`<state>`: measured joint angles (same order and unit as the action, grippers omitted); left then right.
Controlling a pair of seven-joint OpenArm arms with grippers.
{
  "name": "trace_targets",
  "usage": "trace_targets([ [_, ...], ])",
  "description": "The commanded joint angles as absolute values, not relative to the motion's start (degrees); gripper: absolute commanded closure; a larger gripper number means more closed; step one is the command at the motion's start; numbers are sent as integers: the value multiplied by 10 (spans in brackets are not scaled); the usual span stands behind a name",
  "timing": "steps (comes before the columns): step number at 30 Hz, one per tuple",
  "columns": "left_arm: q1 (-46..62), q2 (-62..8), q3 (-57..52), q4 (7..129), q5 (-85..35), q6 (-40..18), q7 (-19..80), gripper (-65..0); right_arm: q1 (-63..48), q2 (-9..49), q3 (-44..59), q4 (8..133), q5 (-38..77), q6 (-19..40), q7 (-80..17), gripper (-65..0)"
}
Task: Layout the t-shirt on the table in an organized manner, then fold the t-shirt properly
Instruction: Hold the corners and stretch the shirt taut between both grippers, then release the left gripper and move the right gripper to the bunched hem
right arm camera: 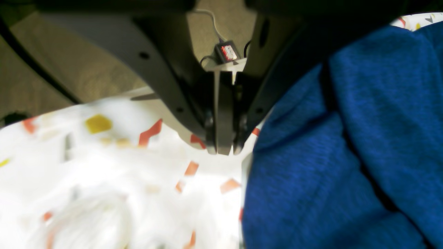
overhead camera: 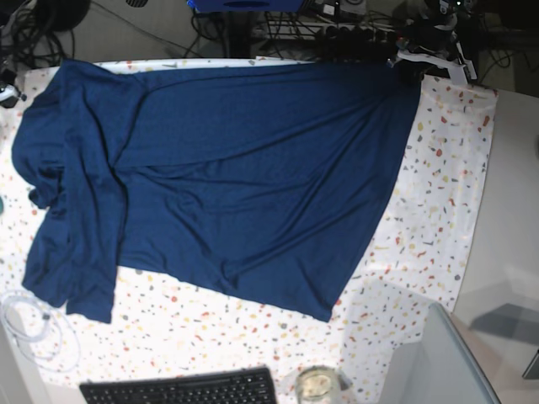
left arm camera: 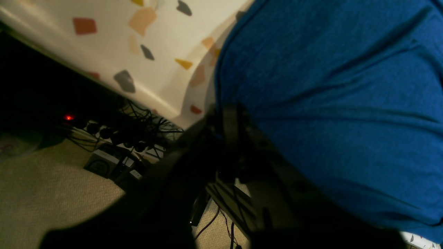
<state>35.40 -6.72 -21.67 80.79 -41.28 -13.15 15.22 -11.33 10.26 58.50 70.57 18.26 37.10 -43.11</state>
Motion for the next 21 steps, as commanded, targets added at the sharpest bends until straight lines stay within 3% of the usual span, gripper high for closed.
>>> trace_targets([
  [1,361,-72,-218,815,-415,-132,147,0,-112,113,588,727,191,371,-421,-2],
  [7,360,-74,-224,816,-415,-132,147,0,-108,107,586,784,191,371,-436,-3],
  [10,360,-74,-224,826,-415,-132,147,-211,-89,113,550,802,191,371,-454,-69],
  [13,360,-74,-224,843,-415,-132,147,-402,-67,124,486,822,191,371,-453,-198],
  [15,360,-74,-225,857,-415,-132,147,-494,-36,131,450,822,191,371,-452,-293],
  [18,361,-74,-226,876,-415,-131,147,-568,19,142,403,822,191,367,-452,-392],
  [21,364,-70,-269,888,-415,-131,147,-581,87,162,335,791,191,295,-451,-459],
])
